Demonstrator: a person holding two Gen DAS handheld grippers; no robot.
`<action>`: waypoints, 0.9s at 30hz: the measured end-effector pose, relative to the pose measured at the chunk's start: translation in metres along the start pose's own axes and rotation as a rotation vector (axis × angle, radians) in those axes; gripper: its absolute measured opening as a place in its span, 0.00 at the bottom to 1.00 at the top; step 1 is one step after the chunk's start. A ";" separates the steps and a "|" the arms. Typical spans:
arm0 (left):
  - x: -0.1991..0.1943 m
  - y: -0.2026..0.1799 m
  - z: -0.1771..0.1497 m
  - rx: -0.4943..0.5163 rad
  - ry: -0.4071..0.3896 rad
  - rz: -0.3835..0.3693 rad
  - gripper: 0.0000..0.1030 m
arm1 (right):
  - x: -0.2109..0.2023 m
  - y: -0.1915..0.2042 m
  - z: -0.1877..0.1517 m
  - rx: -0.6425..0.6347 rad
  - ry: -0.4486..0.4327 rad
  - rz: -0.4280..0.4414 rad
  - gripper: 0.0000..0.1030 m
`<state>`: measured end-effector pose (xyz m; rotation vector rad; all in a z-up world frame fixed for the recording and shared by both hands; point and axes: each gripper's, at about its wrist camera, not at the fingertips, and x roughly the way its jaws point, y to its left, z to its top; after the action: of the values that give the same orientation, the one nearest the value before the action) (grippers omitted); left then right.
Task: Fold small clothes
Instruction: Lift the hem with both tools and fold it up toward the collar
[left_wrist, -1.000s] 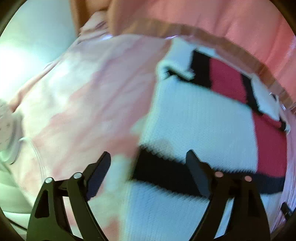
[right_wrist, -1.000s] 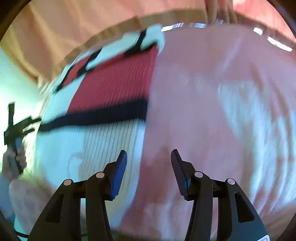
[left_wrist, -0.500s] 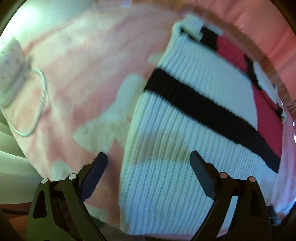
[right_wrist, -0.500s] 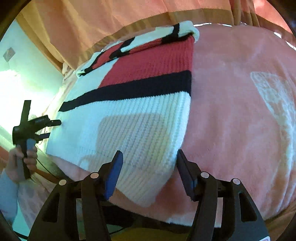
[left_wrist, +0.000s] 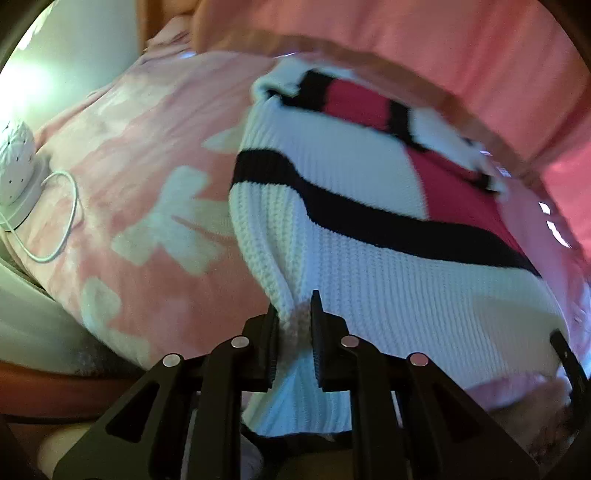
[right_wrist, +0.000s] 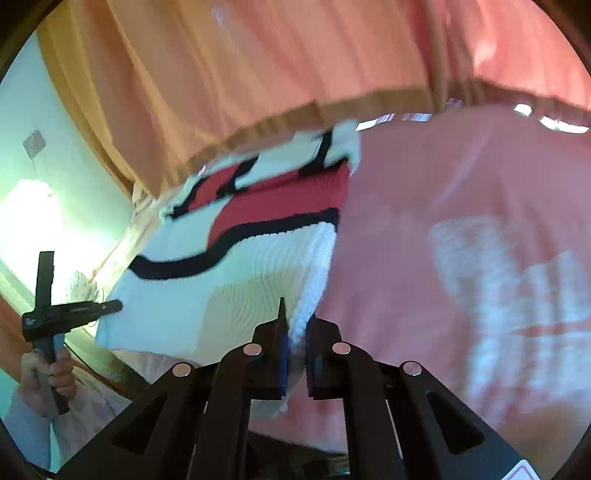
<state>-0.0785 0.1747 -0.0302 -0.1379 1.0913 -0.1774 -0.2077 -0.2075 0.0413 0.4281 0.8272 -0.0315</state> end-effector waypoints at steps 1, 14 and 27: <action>-0.010 -0.009 -0.006 0.012 -0.002 -0.014 0.13 | -0.017 -0.005 0.000 -0.012 -0.015 -0.018 0.06; -0.115 -0.046 -0.127 0.088 -0.033 -0.192 0.13 | -0.158 -0.031 -0.091 -0.037 0.100 -0.075 0.06; -0.055 -0.090 0.074 0.065 -0.262 -0.091 0.14 | -0.040 -0.059 0.090 -0.008 -0.125 0.008 0.06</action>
<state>-0.0438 0.1002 0.0694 -0.1481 0.8184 -0.2689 -0.1827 -0.3012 0.1027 0.4174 0.7023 -0.0473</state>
